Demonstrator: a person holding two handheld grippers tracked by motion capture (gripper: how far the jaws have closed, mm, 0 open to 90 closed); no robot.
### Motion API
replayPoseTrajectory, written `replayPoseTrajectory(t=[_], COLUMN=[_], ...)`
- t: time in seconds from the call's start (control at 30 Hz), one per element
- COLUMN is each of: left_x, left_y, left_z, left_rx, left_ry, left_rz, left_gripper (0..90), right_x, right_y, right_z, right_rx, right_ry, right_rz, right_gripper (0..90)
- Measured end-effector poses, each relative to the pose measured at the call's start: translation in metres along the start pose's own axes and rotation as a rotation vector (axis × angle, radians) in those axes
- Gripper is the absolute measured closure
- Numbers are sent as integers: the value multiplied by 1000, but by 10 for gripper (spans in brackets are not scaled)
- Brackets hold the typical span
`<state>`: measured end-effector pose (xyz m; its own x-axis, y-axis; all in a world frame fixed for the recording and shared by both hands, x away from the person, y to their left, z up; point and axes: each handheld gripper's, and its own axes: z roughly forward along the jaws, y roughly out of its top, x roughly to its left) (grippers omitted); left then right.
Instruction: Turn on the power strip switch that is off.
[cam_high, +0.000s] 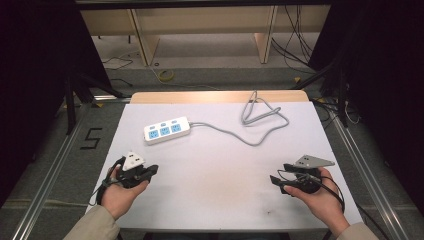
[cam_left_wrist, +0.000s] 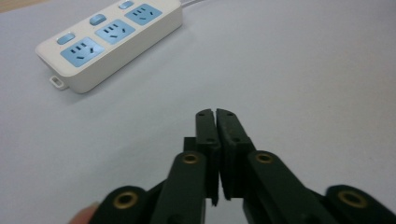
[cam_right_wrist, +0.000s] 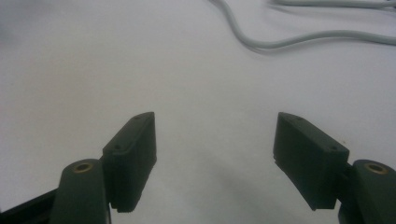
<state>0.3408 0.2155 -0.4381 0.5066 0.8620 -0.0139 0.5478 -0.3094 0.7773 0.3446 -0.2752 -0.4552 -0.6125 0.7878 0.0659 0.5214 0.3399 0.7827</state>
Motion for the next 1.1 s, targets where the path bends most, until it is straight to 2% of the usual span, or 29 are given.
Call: replayPoseTrajectory(t=[0.07, 0.23, 0.5, 0.63, 0.77, 1.03, 1.1], left_x=[3, 7, 15, 20, 25, 31, 32], left_y=[1, 6, 15, 18, 23, 30, 33], left_z=[2, 8, 16, 21, 23, 30, 33], left_rx=[16, 18, 29, 34, 33, 44, 44], left_ry=[-5, -11, 2, 18, 35, 47, 63], left_rz=[-11, -9, -28, -54, -62, -60, -61], left_gripper=[895, 894, 895, 896, 896, 897, 897], right_x=[-1, -2, -1, -1, 0, -1, 0], right_y=[0, 1, 2, 1, 1, 1, 1], right_z=[0, 1, 1, 1, 2, 2, 2], right_rx=[0, -3, -9, -8, -8, -6, -7], right_ry=[1, 1, 6, 6, 8, 3, 5], right_rz=[-2, -5, -10, -9, -9, -8, -7], right_gripper=[306, 307, 307, 308, 308, 307, 307])
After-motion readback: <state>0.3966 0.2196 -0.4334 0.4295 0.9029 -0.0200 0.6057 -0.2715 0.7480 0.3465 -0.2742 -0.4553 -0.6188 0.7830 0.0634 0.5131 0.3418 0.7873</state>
